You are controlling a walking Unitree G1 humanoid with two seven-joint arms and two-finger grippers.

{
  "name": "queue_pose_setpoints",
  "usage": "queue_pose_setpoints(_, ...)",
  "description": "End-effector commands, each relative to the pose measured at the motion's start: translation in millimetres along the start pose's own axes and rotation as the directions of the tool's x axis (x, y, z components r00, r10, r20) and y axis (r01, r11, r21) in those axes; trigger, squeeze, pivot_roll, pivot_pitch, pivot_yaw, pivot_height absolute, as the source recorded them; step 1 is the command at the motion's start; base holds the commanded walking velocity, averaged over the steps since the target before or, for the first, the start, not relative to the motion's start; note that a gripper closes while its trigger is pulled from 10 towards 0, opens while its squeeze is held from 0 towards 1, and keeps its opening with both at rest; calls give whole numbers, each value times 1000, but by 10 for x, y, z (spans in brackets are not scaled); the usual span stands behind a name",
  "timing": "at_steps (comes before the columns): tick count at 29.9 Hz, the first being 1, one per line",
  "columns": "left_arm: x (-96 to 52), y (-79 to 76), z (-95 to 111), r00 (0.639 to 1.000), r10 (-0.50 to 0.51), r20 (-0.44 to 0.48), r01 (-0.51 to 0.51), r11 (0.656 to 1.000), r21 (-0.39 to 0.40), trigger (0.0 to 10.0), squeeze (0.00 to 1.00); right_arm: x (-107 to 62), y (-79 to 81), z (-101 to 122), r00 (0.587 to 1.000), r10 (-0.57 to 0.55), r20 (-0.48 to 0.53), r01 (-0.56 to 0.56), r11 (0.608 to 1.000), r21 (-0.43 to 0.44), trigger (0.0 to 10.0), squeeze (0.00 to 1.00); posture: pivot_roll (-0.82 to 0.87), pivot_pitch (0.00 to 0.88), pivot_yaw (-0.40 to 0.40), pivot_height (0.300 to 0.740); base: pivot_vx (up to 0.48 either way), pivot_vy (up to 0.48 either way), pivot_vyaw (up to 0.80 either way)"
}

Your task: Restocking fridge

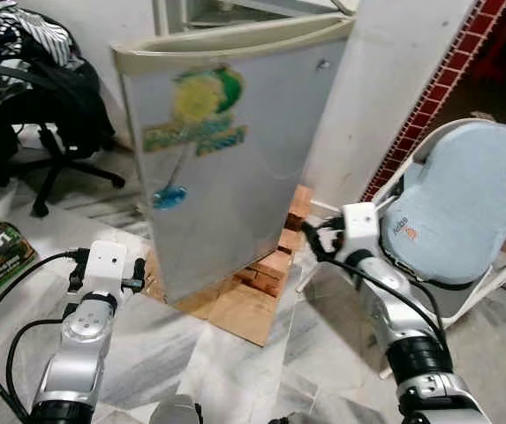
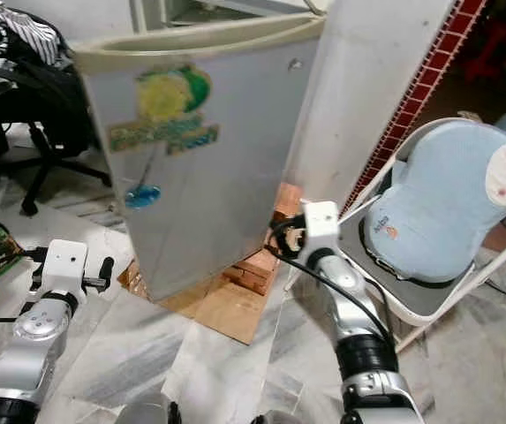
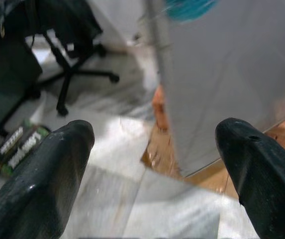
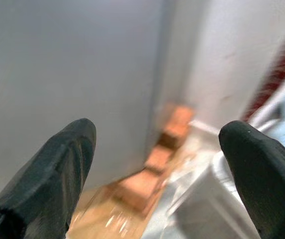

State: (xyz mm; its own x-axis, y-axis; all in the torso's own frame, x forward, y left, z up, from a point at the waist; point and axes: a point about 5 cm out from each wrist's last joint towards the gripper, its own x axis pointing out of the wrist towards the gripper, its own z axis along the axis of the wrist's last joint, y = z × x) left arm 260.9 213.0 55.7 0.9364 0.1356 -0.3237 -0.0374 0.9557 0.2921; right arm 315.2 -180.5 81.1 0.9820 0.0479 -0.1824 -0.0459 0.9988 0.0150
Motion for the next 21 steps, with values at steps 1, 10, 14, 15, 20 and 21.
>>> queue_pose_setpoints(1,26,21,78,998,27,53,-26,999,-22,10000,0,-52,-85,100,995,-76,70,76,997,10,10000,0,122,0,-66,740,0,0,0)
queue_pose_setpoints(10,36,-196,368,973,-79,215,117,978,-170,10000,0,-207,-142,13,977,-200,70,203,979,-34,10000,0,95,0,-48,740,0,77,0)
queue_pose_setpoints(14,38,-297,429,958,-141,249,175,977,-121,10000,0,-188,-103,97,975,-187,120,198,976,-91,10000,0,90,0,-42,740,0,457,0)
queue_pose_setpoints(15,39,-305,433,955,-150,257,186,975,-119,10000,0,-185,-98,109,974,-189,123,200,976,-86,10000,0,90,0,-42,740,0,480,0)
queue_pose_setpoints(20,49,-312,411,955,-158,253,196,972,-133,10000,0,-220,-129,92,973,-202,111,209,977,-49,10000,0,90,0,-45,740,0,480,0)
queue_pose_setpoints(21,49,-312,411,955,-158,253,196,972,-133,10000,0,-220,-129,92,973,-202,111,209,977,-49,10000,0,90,0,-45,740,0,480,0)
